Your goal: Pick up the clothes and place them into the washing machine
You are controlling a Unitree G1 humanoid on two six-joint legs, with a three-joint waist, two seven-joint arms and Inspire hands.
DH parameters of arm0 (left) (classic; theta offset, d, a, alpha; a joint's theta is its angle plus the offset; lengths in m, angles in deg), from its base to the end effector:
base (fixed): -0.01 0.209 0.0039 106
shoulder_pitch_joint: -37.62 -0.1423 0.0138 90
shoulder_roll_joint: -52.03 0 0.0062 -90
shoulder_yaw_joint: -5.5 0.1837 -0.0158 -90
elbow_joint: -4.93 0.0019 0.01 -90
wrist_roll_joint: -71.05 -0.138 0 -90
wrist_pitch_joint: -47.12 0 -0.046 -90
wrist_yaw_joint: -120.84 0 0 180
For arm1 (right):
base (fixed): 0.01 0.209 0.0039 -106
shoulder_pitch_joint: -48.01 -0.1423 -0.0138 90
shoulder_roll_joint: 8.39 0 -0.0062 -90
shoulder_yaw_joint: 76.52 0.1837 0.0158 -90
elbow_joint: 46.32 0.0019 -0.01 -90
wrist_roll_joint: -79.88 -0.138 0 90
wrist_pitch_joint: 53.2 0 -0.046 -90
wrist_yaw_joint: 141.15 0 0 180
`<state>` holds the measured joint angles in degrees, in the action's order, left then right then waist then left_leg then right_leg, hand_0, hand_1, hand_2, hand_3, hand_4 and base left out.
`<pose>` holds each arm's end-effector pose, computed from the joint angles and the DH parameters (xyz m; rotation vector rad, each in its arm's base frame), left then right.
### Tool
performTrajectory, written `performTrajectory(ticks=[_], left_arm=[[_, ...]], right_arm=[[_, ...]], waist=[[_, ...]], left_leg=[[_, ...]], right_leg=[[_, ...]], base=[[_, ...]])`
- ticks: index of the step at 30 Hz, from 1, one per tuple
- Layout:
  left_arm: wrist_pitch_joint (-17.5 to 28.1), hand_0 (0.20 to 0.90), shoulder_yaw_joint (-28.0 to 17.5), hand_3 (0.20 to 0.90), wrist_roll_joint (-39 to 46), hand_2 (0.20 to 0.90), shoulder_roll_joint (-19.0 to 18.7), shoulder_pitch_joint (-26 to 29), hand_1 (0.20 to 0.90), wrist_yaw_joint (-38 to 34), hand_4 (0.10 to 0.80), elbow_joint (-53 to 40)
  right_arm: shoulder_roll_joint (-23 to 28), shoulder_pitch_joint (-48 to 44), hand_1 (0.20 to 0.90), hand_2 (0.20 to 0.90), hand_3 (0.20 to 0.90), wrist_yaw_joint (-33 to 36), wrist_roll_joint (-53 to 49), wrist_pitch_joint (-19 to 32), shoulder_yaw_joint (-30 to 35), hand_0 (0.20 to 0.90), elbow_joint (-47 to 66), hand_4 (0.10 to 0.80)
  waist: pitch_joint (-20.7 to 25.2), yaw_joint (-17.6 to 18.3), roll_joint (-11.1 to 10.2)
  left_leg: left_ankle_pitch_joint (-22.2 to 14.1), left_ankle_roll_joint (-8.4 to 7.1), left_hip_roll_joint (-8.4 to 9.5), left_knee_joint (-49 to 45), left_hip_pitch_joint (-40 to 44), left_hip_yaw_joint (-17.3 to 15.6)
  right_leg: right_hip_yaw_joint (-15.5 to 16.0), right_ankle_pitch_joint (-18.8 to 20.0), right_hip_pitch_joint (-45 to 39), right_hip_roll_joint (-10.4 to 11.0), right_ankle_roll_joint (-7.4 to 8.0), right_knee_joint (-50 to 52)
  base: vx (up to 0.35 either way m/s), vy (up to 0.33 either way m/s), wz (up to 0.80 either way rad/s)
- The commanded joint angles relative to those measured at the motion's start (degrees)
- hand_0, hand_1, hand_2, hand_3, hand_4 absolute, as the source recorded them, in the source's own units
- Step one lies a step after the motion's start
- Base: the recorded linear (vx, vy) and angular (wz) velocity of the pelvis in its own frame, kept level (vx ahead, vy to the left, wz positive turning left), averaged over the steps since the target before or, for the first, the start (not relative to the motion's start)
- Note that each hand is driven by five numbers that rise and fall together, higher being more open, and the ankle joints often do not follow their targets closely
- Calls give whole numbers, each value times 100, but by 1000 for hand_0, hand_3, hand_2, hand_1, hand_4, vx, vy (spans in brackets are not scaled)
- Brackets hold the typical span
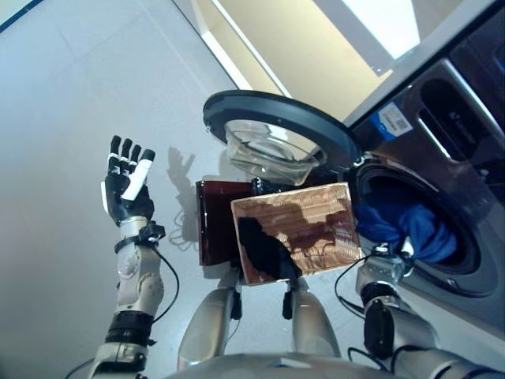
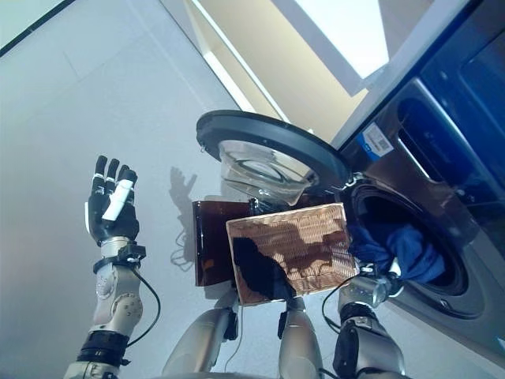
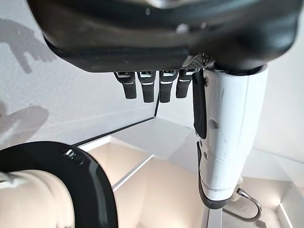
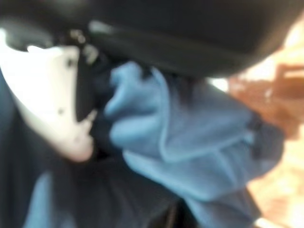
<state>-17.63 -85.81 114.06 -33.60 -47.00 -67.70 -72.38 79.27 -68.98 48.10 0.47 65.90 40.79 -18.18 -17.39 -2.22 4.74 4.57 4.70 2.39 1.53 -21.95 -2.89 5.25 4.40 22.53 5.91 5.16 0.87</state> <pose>0.2166 0.2048 0.0440 -0.5468 -0.2826 0.3367 0.2325 -0.2706 -0.0126 1.2329 -0.1103 -1.1968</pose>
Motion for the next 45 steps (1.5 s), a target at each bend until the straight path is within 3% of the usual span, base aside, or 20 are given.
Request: performTrajectory(ticks=[1,10,20,27,35,36,37,38,45], left_arm=[[638,900,-271,900,-46,900,-242,-54,900,265,800,-967],[650,900,-267,900,80,900,-293,-178,900,498,800,-1137],[652,900,-161,900,135,900,-365,-216,900,546,800,-1314],[644,900,-172,900,216,900,-366,-249,900,533,800,-1340],[682,900,-147,900,218,900,-392,-204,900,555,800,-1393],[684,900,-148,900,219,900,-393,-204,900,556,800,-1391],[686,900,-142,900,231,900,-382,-190,900,552,800,-1402],[686,900,-154,900,233,900,-382,-190,900,544,800,-1403],[686,900,-263,900,207,900,-351,-199,900,473,800,-1290]], right_arm=[[868,10,200,200,200,116,74,633,189,200,188,300],[1852,-368,200,200,200,229,635,614,82,200,330,300],[2564,-836,200,200,200,652,997,776,64,200,417,300],[2609,-1097,200,200,200,706,883,887,58,200,504,300],[2715,-1275,200,200,200,597,1297,660,-492,200,650,300],[2712,-1275,373,373,373,606,1306,661,-493,373,654,424],[2682,-1271,697,697,697,621,1324,675,-495,697,664,655],[2642,-1256,900,900,900,642,1334,693,-481,900,680,800],[2355,-1135,900,900,900,602,1374,644,-482,900,634,800]], waist=[[531,-59,131],[673,-155,243],[753,-225,346],[831,-270,376],[844,-267,338],[842,-265,338],[845,-262,326],[849,-256,316],[891,-226,259]], left_leg=[[-505,-237,398,-508,-460,59],[-416,-260,437,-363,-696,22],[-288,-311,413,-113,-758,98],[-247,-349,417,-27,-808,108],[-150,-391,372,205,-689,91],[-150,-391,372,205,-687,92],[-152,-395,367,209,-685,91],[-157,-395,359,209,-682,91],[-214,-393,340,168,-631,90]], right_leg=[[-184,29,766,119,3,432],[-271,49,1123,127,13,461],[-249,55,1290,105,13,460],[-234,63,1375,96,21,424],[-247,129,1308,49,21,284],[-246,129,1304,48,20,280],[-233,132,1292,47,21,264],[-228,139,1273,43,19,239],[-232,111,1204,16,-1,226]], base=[[0,0,0],[2,4,-3],[4,-5,1],[7,-3,0],[16,-5,-2],[0,0,0],[0,0,0],[0,0,0],[0,0,0]])
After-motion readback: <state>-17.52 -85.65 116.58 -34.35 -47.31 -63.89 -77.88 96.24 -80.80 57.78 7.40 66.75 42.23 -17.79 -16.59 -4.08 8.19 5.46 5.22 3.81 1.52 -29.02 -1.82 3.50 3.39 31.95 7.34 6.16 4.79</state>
